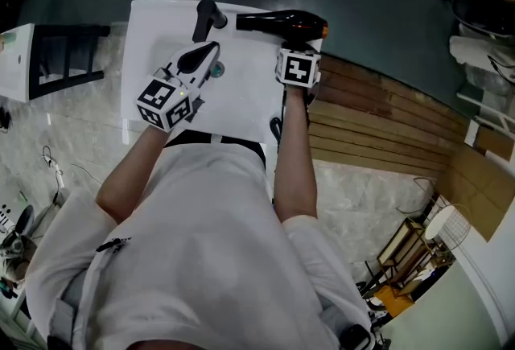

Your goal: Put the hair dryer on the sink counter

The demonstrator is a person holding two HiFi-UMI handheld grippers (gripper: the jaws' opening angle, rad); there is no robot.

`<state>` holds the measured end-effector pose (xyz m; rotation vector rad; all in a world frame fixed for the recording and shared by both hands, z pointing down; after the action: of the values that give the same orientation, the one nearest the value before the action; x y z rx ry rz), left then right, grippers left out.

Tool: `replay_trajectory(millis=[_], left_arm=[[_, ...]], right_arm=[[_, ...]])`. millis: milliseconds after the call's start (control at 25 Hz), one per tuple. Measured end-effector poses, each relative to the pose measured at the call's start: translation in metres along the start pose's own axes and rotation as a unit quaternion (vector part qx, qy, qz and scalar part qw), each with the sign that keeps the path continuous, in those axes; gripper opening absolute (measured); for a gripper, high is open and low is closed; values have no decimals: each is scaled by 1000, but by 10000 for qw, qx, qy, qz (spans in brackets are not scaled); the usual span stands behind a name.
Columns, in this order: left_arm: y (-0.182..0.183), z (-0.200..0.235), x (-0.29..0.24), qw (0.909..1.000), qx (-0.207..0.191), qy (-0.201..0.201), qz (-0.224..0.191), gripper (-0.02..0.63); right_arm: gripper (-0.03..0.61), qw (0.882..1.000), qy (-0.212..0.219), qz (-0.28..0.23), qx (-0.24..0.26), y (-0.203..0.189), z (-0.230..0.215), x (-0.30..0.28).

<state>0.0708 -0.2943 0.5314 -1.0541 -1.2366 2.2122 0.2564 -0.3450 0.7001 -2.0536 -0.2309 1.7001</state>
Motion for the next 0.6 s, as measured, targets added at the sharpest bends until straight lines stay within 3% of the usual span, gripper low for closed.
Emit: replay_trajectory(millis=[280, 600], left_arm=[[-1, -2, 0, 10000, -47, -80, 12, 2], [5, -8, 3, 9999, -93, -127, -34, 2]], right_arm=[[178, 9990, -421, 119, 99, -6, -2, -2], [178, 9988, -459, 137, 112, -13, -7, -1]])
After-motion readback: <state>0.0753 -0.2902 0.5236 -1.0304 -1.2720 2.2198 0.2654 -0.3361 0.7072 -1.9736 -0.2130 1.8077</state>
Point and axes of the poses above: the fingertips, and each gripper's own axes: x backward along the fingers, z to its left, y out of its top, the point moved 1 cm from there along x, backward along the fingers, and after that the axes turned 4 degrees about z, right-handed, at the moved point
